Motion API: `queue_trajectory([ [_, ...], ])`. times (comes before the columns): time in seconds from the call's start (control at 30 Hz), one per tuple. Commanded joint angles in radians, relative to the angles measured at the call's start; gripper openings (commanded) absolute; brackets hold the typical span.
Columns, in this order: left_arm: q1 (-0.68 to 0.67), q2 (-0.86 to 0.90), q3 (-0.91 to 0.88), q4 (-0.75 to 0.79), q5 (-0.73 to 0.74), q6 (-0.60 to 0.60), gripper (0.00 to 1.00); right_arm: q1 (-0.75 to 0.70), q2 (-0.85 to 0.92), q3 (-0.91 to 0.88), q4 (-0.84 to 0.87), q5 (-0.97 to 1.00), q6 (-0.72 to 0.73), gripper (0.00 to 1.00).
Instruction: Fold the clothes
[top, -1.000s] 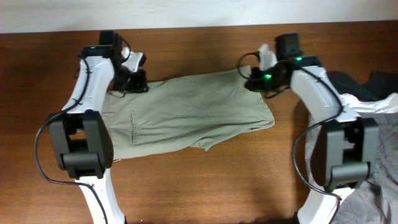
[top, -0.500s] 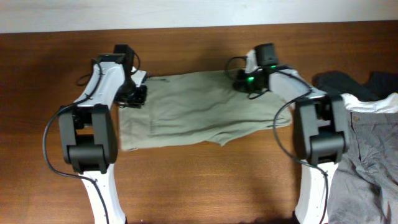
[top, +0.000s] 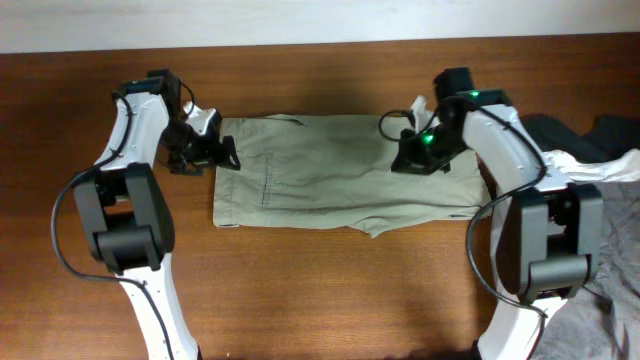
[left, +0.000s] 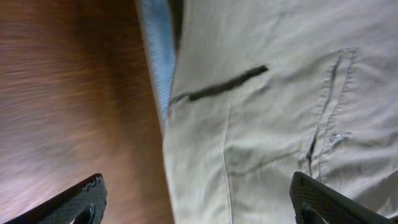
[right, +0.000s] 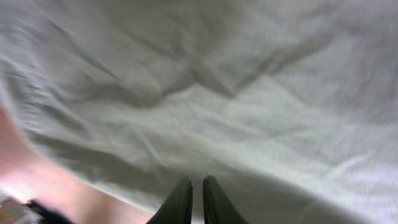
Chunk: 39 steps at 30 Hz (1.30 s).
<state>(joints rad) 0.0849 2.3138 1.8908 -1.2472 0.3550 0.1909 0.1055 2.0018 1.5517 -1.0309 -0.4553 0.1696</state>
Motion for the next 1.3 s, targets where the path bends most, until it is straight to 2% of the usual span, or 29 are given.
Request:
queue_trajectory([
  [0.0, 0.003, 0.101, 0.008, -0.005, 0.119, 0.024, 0.94, 0.060, 0.021, -0.011, -0.018, 0.226, 0.111, 0.12],
  [0.1, -0.004, 0.145, 0.008, -0.019, 0.132, 0.024, 0.94, 0.073, 0.030, -0.011, -0.010, 0.352, 0.189, 0.12],
  [0.17, -0.021, 0.168, 0.008, -0.018, 0.153, 0.024, 0.94, 0.073, 0.059, -0.011, -0.001, 0.362, 0.211, 0.12],
  [0.23, -0.055, 0.193, 0.008, -0.018, 0.154, 0.024, 0.84, 0.073, 0.106, -0.011, 0.007, 0.359, 0.214, 0.08],
  [0.37, -0.103, 0.207, 0.008, -0.013, 0.154, 0.024, 0.74, 0.074, 0.142, -0.011, 0.005, 0.351, 0.214, 0.08],
  [0.43, -0.122, 0.207, 0.008, -0.010, 0.154, 0.019, 0.61, 0.074, 0.142, -0.011, 0.003, 0.351, 0.214, 0.08],
  [0.47, -0.129, 0.207, 0.008, -0.007, 0.154, 0.012, 0.50, 0.074, 0.142, -0.011, 0.002, 0.351, 0.214, 0.08],
  [0.53, -0.132, 0.207, 0.008, -0.002, 0.154, 0.005, 0.19, 0.074, 0.142, -0.011, 0.001, 0.351, 0.214, 0.08],
  [0.57, -0.132, 0.207, 0.008, 0.000, 0.154, 0.001, 0.09, 0.074, 0.142, -0.011, 0.000, 0.351, 0.214, 0.08],
  [0.63, -0.132, 0.207, 0.008, 0.000, 0.157, 0.001, 0.01, 0.074, 0.142, -0.011, -0.006, 0.351, 0.214, 0.08],
  [0.73, -0.121, 0.204, 0.010, -0.016, 0.180, 0.002, 0.00, 0.073, 0.142, -0.011, -0.022, 0.353, 0.213, 0.04],
  [0.83, -0.047, 0.191, 0.062, -0.115, 0.151, 0.005, 0.00, 0.055, 0.139, -0.002, -0.070, 0.356, 0.204, 0.04],
  [0.93, 0.080, 0.153, 0.224, -0.281, 0.082, 0.006, 0.01, 0.022, 0.126, 0.034, -0.124, 0.359, 0.152, 0.04],
  [1.03, 0.146, 0.101, 0.374, -0.371, 0.077, 0.005, 0.00, -0.006, 0.103, 0.073, -0.164, 0.358, 0.137, 0.04],
  [1.13, 0.146, 0.063, 0.512, -0.441, 0.050, -0.005, 0.00, -0.010, 0.081, 0.111, -0.189, 0.355, 0.130, 0.04],
  [1.27, 0.089, 0.001, 0.562, -0.441, 0.012, -0.026, 0.00, -0.008, 0.080, 0.124, -0.190, 0.355, 0.130, 0.04],
])
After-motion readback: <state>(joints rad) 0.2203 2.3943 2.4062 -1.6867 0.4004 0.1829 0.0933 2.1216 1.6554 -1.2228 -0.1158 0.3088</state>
